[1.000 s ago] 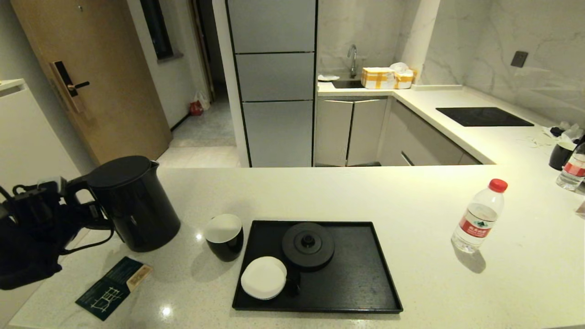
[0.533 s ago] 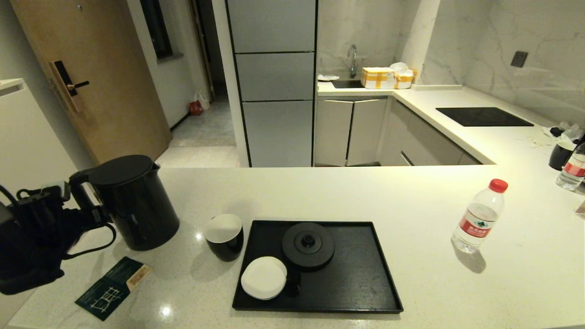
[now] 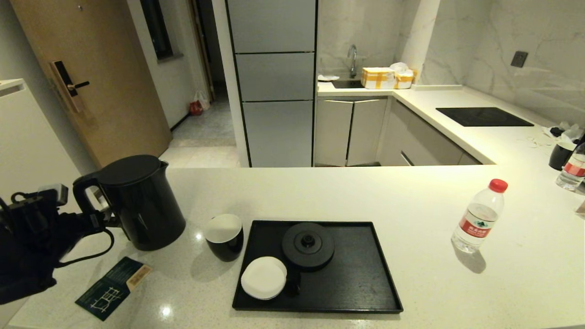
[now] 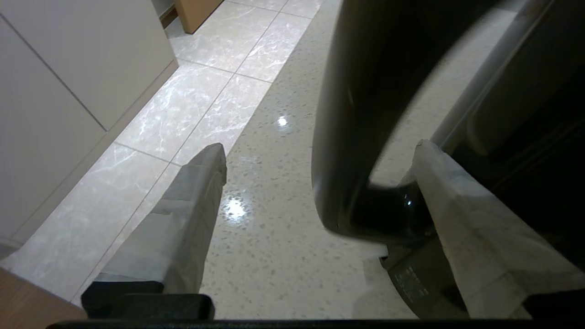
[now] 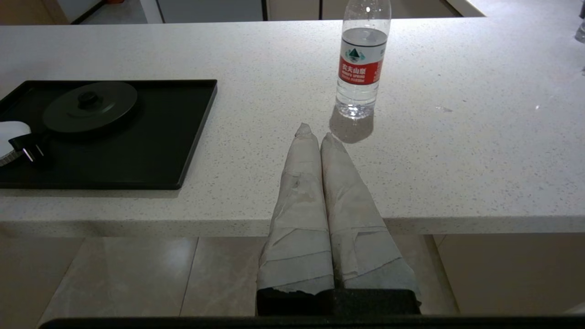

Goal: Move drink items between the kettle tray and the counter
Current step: Place it on the left

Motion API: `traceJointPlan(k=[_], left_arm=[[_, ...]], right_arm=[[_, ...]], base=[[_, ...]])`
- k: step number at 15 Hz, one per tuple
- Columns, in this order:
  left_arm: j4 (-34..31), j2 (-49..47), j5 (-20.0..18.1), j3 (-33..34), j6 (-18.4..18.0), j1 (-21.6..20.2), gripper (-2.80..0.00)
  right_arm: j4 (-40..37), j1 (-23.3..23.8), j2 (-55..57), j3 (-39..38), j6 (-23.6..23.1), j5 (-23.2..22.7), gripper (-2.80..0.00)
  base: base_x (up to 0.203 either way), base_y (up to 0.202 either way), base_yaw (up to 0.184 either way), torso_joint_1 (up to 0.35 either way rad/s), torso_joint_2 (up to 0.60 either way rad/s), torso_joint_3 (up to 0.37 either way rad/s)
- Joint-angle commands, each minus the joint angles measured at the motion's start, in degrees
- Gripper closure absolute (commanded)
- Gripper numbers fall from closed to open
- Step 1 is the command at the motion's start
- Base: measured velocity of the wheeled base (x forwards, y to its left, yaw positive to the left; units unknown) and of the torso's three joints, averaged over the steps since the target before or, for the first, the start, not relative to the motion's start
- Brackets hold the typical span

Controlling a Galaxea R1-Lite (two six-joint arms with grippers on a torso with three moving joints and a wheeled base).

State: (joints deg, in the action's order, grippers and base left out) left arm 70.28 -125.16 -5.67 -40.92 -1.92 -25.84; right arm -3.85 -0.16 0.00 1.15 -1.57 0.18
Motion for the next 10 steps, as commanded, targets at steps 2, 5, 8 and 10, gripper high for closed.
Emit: traceJointPlan(k=[2, 5, 8, 10], left_arm=[[0.4, 3.4, -0.1, 1.7, 0.0, -0.9, -2.80], [0.5, 3.6, -0.1, 2.6, 0.0, -1.3, -2.80], [1.4, 4.3, -0.2, 4.5, 0.0, -2.1, -2.80], [3.6, 6.3, -0.6, 7.6, 0.1, -3.6, -2.80]], right_arm=[[0.0, 0.0, 0.1, 0.0, 0.0, 0.0, 0.00], [0.0, 0.0, 0.1, 0.0, 0.0, 0.0, 0.00], [0.0, 0.0, 0.1, 0.0, 0.0, 0.0, 0.00], [0.0, 0.0, 0.1, 0.0, 0.0, 0.0, 0.00]], base=[[0.000, 0.000, 0.000, 0.000, 0.00, 0.000], [0.000, 0.000, 0.000, 0.000, 0.00, 0.000], [0.000, 0.000, 0.000, 0.000, 0.00, 0.000], [0.000, 0.000, 0.000, 0.000, 0.00, 0.000]])
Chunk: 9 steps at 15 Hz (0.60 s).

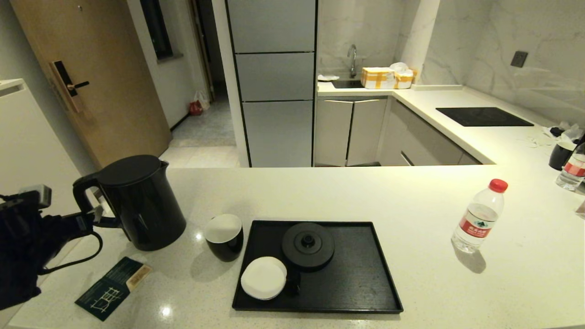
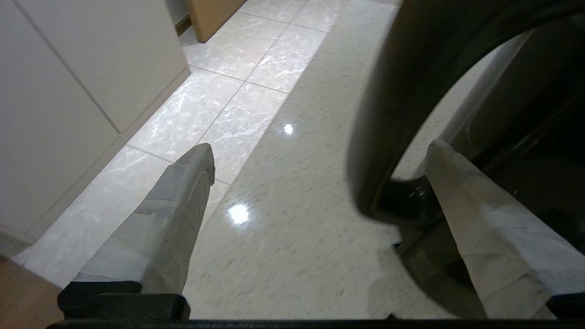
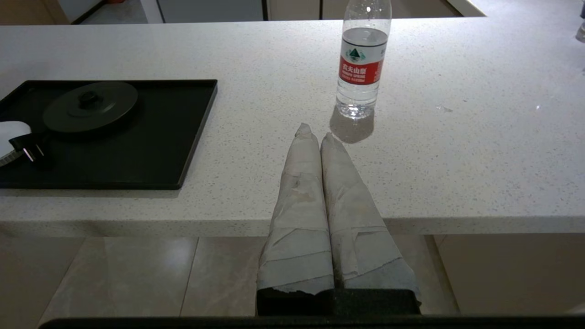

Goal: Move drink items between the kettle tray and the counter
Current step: Place it on the left, then return the bottled water to its original position

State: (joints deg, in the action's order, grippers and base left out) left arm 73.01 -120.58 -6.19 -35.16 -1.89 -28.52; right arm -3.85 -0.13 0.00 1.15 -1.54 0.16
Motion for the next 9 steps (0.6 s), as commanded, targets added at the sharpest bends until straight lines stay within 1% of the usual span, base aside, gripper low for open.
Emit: traceJointPlan(k=[1, 3, 4, 8, 9], left_arm=[[1.0, 3.2, -1.0, 3.1, 0.0, -1.5, -2.80], [0.9, 5.1, -3.0, 4.7, 0.0, -2.6, -2.80], [0.9, 5.8, -3.2, 5.1, 0.0, -2.9, -2.80], [-0.4, 13.7, -4.2, 8.6, 0.1, -3.3, -2.80], [-2.0, 17.1, -4.5, 9.5, 0.1, -3.3, 0.00]], right_arm=[[0.0, 0.0, 0.1, 0.0, -0.1, 0.0, 0.00], [0.0, 0.0, 0.1, 0.0, 0.0, 0.0, 0.00], [0.0, 0.0, 0.1, 0.0, -0.1, 0.0, 0.00], [0.0, 0.0, 0.1, 0.0, -0.1, 0.0, 0.00], [0.0, 0.0, 0.1, 0.0, -0.1, 0.0, 0.00]], base=[[0.000, 0.000, 0.000, 0.000, 0.00, 0.000], [0.000, 0.000, 0.000, 0.000, 0.00, 0.000], [0.000, 0.000, 0.000, 0.000, 0.00, 0.000], [0.000, 0.000, 0.000, 0.000, 0.00, 0.000], [0.000, 0.000, 0.000, 0.000, 0.00, 0.000]])
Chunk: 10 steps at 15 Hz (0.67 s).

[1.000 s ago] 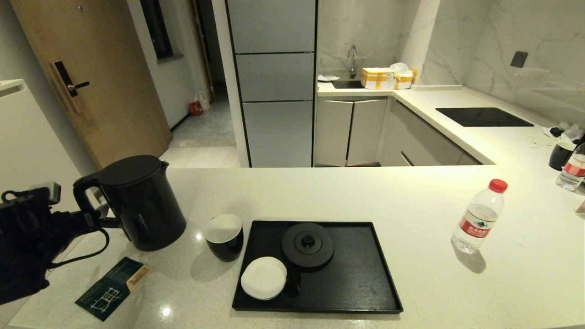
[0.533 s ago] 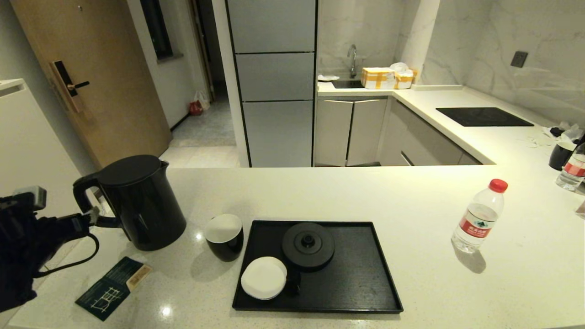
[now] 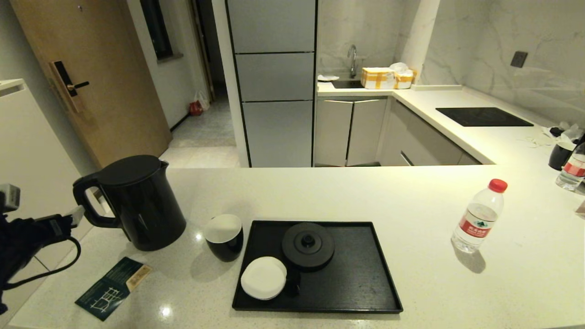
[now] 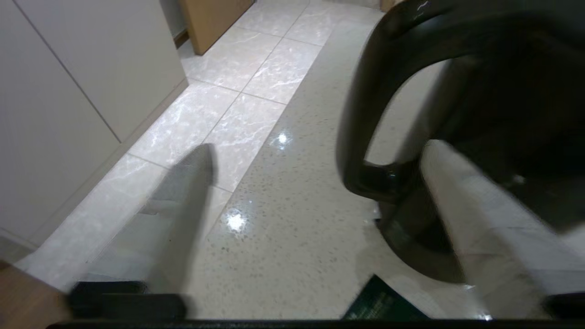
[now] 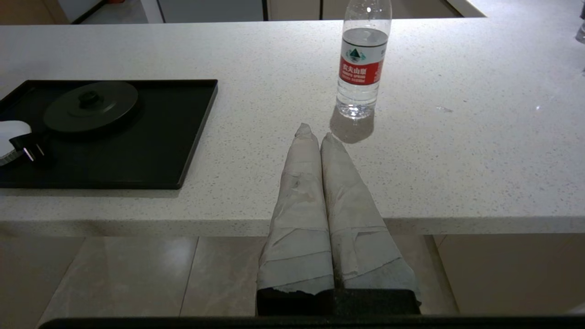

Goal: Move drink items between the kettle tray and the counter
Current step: Return the bottled water to its original position

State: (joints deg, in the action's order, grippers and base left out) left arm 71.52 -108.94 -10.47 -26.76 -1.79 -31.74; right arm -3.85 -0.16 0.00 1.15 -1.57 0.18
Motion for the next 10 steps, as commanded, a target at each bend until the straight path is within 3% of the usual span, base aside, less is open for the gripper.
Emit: traceJointPlan(k=[1, 3, 4, 7, 8, 10], left_arm=[[-3.0, 9.3, -0.5, 1.5, 0.0, 0.0, 0.00], [-12.0, 17.3, -1.8, 0.2, 1.0, 0.3, 0.00], [-20.5, 21.7, -2.6, -2.2, 2.7, 0.9, 0.00], [-54.4, 31.7, -6.8, -21.2, 10.3, 3.9, 0.00], [-65.7, 34.7, -9.8, -28.0, 13.0, 5.0, 0.00], [-81.2, 39.1, -17.3, -37.8, 16.7, 6.3, 0.00]], right_arm=[[0.0, 0.0, 0.1, 0.0, -0.1, 0.0, 0.00], [0.0, 0.0, 0.1, 0.0, 0.0, 0.0, 0.00], [0.0, 0.0, 0.1, 0.0, -0.1, 0.0, 0.00], [0.0, 0.0, 0.1, 0.0, 0.0, 0.0, 0.00], [0.0, 0.0, 0.1, 0.0, 0.0, 0.0, 0.00], [0.0, 0.0, 0.1, 0.0, 0.0, 0.0, 0.00]], base=[[0.000, 0.000, 0.000, 0.000, 0.00, 0.000], [0.000, 0.000, 0.000, 0.000, 0.00, 0.000], [0.000, 0.000, 0.000, 0.000, 0.00, 0.000], [0.000, 0.000, 0.000, 0.000, 0.00, 0.000], [0.000, 0.000, 0.000, 0.000, 0.00, 0.000], [0.000, 0.000, 0.000, 0.000, 0.00, 0.000]])
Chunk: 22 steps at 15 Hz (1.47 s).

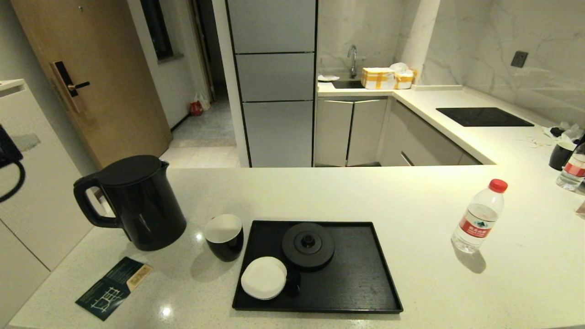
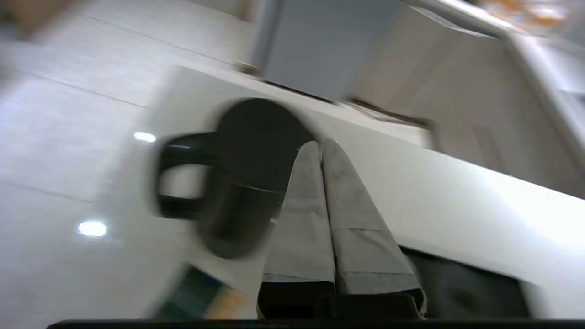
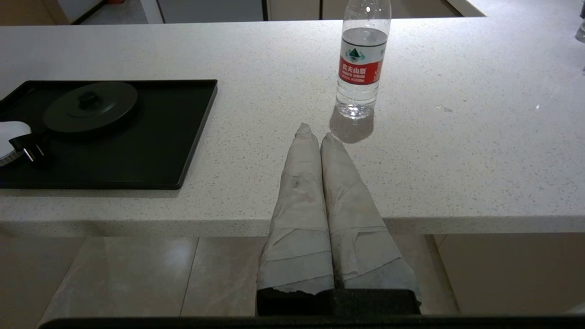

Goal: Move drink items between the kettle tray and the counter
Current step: Return the bottled water to its original position

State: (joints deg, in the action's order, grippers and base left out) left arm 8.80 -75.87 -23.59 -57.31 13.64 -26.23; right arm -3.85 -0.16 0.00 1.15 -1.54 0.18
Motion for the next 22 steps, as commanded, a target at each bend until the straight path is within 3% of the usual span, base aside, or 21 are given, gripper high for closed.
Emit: traceJointPlan(k=[1, 3, 4, 8, 11, 14, 15, 16, 17, 20, 21, 22], left_arm=[[-27.8, 7.6, -8.9, -15.0, 2.3, 1.1, 0.00], [-49.8, 11.1, -15.8, -27.4, 2.6, 1.5, 0.00], [-58.4, 13.8, -18.4, -30.5, 1.2, 1.8, 0.00], [-83.8, 20.5, -21.3, -38.7, -8.3, 6.6, 0.00], [-89.9, 32.1, -20.3, -33.4, -13.7, 13.9, 0.00], [-90.1, 44.7, -14.1, -20.5, -15.4, 22.3, 0.00], [-89.1, 48.7, -11.8, -15.8, -15.6, 24.2, 0.00], [-84.1, 52.9, -9.3, -9.2, -15.2, 24.9, 0.00], [-75.0, 56.7, -6.5, -0.8, -14.5, 25.2, 0.00], [-26.5, 66.0, 0.1, 34.5, -13.3, 25.8, 0.00], [-16.0, 67.9, 2.1, 43.2, -13.4, 25.9, 0.00], [-9.2, 69.9, 6.4, 50.3, -13.9, 26.0, 0.00]], right_arm=[[0.0, 0.0, 0.1, 0.0, 0.0, 0.0, 0.00], [0.0, 0.0, 0.1, 0.0, -0.1, 0.0, 0.00], [0.0, 0.0, 0.1, 0.0, -0.1, 0.0, 0.00], [0.0, 0.0, 0.0, 0.0, -0.1, 0.0, 0.00], [0.0, 0.0, 0.1, 0.0, 0.0, 0.0, 0.00], [0.0, 0.0, 0.1, 0.0, 0.0, 0.0, 0.00], [0.0, 0.0, 0.1, 0.0, -0.1, 0.0, 0.00], [0.0, 0.0, 0.1, 0.0, -0.1, 0.0, 0.00], [0.0, 0.0, 0.0, 0.0, -0.1, 0.0, 0.00], [0.0, 0.0, 0.1, 0.0, -0.1, 0.0, 0.00], [0.0, 0.0, 0.1, 0.0, -0.1, 0.0, 0.00], [0.0, 0.0, 0.1, 0.0, 0.0, 0.0, 0.00]], base=[[0.000, 0.000, 0.000, 0.000, 0.00, 0.000], [0.000, 0.000, 0.000, 0.000, 0.00, 0.000], [0.000, 0.000, 0.000, 0.000, 0.00, 0.000], [0.000, 0.000, 0.000, 0.000, 0.00, 0.000], [0.000, 0.000, 0.000, 0.000, 0.00, 0.000], [0.000, 0.000, 0.000, 0.000, 0.00, 0.000], [0.000, 0.000, 0.000, 0.000, 0.00, 0.000], [0.000, 0.000, 0.000, 0.000, 0.00, 0.000], [0.000, 0.000, 0.000, 0.000, 0.00, 0.000], [0.000, 0.000, 0.000, 0.000, 0.00, 0.000], [0.000, 0.000, 0.000, 0.000, 0.00, 0.000], [0.000, 0.000, 0.000, 0.000, 0.00, 0.000]])
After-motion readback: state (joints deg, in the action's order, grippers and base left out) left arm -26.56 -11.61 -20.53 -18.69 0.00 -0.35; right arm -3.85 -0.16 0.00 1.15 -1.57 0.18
